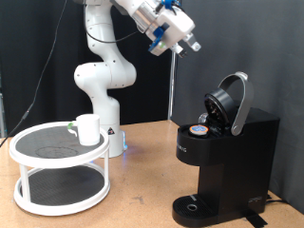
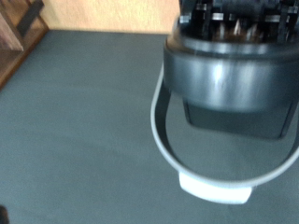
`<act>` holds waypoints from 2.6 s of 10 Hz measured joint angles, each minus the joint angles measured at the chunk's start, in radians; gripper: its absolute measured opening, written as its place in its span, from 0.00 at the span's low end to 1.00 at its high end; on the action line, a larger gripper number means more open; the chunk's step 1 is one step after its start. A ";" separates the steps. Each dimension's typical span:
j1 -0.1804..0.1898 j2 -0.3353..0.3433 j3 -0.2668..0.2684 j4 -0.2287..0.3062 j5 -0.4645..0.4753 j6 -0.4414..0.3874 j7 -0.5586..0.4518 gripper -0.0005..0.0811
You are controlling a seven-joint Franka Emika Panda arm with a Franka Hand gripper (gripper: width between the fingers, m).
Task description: Make a cup of coffee with the keurig machine
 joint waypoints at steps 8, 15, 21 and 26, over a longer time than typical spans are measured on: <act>0.038 0.108 0.186 0.108 -0.032 0.140 0.156 0.91; 0.044 0.169 0.208 0.179 0.050 0.071 0.220 0.91; 0.047 0.223 0.276 0.214 0.000 0.073 0.229 0.91; 0.047 0.252 0.302 0.203 -0.044 0.083 0.240 0.91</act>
